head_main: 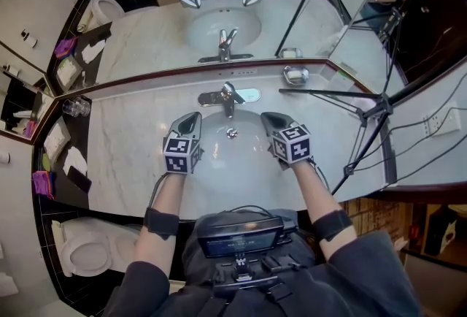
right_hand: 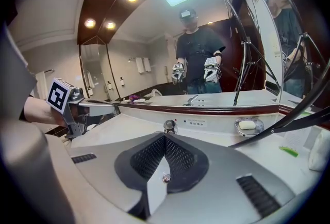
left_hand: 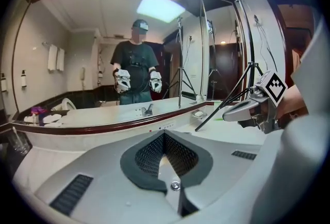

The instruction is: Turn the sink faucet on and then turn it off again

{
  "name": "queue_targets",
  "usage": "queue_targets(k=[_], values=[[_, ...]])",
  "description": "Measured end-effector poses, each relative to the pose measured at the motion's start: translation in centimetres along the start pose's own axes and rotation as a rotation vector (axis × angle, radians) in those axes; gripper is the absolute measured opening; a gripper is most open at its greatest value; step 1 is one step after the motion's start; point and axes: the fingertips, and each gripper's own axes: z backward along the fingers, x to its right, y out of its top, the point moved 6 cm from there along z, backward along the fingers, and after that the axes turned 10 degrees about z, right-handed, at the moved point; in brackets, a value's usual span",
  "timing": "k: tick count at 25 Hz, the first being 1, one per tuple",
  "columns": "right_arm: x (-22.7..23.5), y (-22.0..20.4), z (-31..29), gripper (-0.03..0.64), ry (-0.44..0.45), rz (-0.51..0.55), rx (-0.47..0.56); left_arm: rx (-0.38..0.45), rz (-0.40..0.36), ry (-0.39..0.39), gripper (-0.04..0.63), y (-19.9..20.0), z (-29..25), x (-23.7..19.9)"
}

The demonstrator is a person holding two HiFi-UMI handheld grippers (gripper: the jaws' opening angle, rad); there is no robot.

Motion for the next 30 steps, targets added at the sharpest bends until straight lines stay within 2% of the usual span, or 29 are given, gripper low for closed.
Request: queue_targets(k=[7, 15, 17, 22, 30], values=[[-0.4, -0.4, 0.1, 0.025, 0.002, -0.001, -0.009, 0.010, -0.047, -0.012, 0.000, -0.3, 0.4, 0.6], [-0.1, -0.6, -0.5, 0.025, -0.012, 0.044, -0.029, -0.002, -0.030, -0.033, 0.000, 0.3, 0.4, 1.6], [-0.1, -0.8, -0.9, 0.025, -0.027, 0.111, -0.054, -0.008, -0.029, -0.028, 0.000, 0.1, 0.3, 1.5], [-0.7, -0.2, -2.5, 0.026, -0.021, 0.374, -0.126, -0.021, -0.024, -0.023, 0.000, 0.0, -0.2, 1.7], [-0.6, -0.9, -7.2, 0.096, -0.020, 0.778, -0.183, -0.042, -0.033, 0.008, 0.000, -0.2, -0.7, 1.1]])
